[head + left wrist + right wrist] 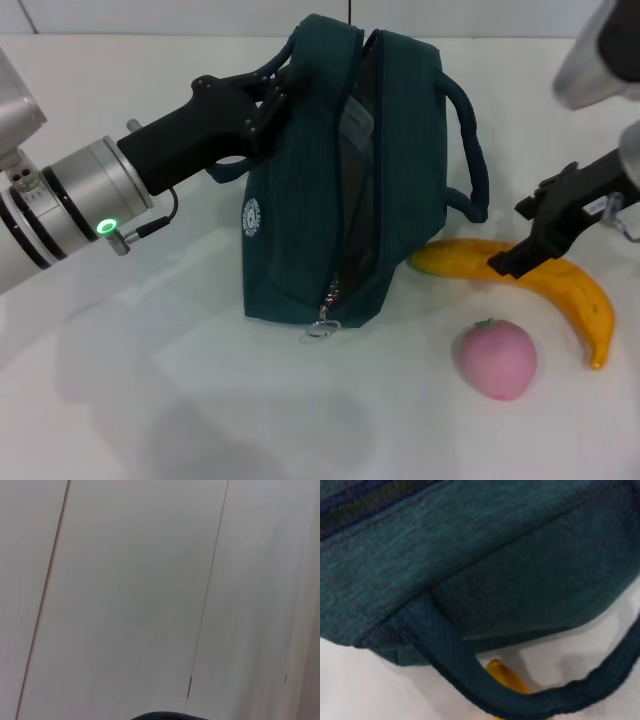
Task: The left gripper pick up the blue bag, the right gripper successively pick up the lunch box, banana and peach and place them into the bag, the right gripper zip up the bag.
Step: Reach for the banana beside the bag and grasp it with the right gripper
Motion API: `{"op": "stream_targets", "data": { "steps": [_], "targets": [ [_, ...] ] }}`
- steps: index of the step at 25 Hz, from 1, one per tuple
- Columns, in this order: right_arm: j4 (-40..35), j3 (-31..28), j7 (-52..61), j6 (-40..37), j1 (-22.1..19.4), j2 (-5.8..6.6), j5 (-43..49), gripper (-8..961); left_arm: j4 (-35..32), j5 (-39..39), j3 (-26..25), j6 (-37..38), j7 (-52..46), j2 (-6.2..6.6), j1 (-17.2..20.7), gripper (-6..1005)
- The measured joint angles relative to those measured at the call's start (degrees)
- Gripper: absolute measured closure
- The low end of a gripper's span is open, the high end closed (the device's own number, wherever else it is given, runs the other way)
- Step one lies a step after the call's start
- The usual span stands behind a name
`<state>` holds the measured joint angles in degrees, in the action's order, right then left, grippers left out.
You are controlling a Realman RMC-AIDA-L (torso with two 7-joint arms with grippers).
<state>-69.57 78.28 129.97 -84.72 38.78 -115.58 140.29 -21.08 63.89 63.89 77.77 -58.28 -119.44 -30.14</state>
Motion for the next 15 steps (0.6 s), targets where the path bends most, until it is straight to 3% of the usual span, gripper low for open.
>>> {"op": "stream_targets", "data": {
  "steps": [8,15],
  "targets": [
    [3.89,5.58,2.52,0.85,3.58,-0.13,3.69,78,-0.02,-0.07,0.00,0.00,0.45,0.01,-0.08,962],
    [6.84,7.08,3.15,2.30,5.09,-0.25,5.35,80,0.02,-0.18,-0.09,0.01,1.20,-0.13,-0.24,963]
  ]
}}
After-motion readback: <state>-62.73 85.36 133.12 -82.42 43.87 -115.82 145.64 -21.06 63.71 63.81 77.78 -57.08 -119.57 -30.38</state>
